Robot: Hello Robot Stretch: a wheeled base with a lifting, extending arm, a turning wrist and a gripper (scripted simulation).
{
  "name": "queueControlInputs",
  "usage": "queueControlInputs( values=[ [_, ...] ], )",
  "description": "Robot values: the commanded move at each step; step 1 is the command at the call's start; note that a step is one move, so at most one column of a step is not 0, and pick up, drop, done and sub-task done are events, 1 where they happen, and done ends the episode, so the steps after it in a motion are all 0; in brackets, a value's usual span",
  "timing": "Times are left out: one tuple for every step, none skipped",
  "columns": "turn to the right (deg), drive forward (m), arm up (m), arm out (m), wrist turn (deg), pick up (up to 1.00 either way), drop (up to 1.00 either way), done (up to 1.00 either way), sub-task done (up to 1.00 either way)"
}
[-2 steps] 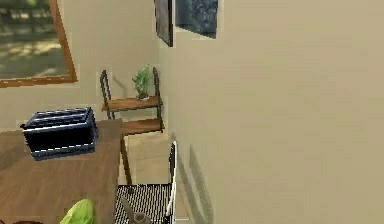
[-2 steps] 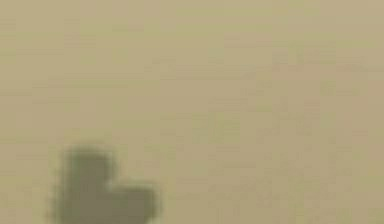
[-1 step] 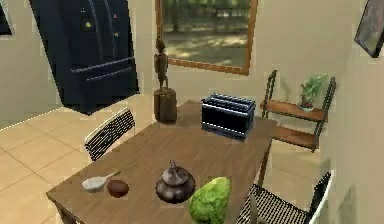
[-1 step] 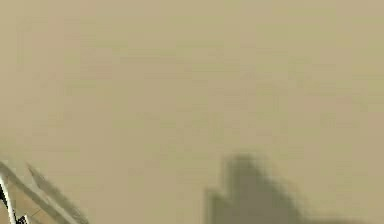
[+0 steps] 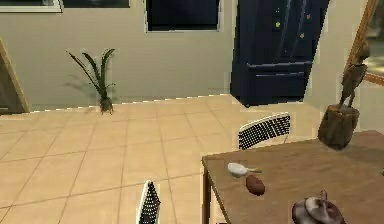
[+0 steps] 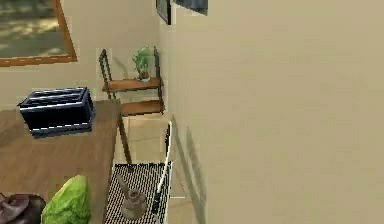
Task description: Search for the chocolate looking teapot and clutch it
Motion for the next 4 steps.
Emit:
queueControlInputs(
  values=[
    [-42.0,0.00,0.00,0.00,0.0,0.00,0.00,0.00,0.00],
    [0.0,0.00,0.50,0.00,0.0,0.00,0.00,0.00,0.00],
    [0.0,0.00,0.38,0.00,0.0,0.00,0.00,0.00,0.00],
    [0.0,0.00,0.00,0.28,0.0,0.00,0.00,0.00,0.00]
  ],
)
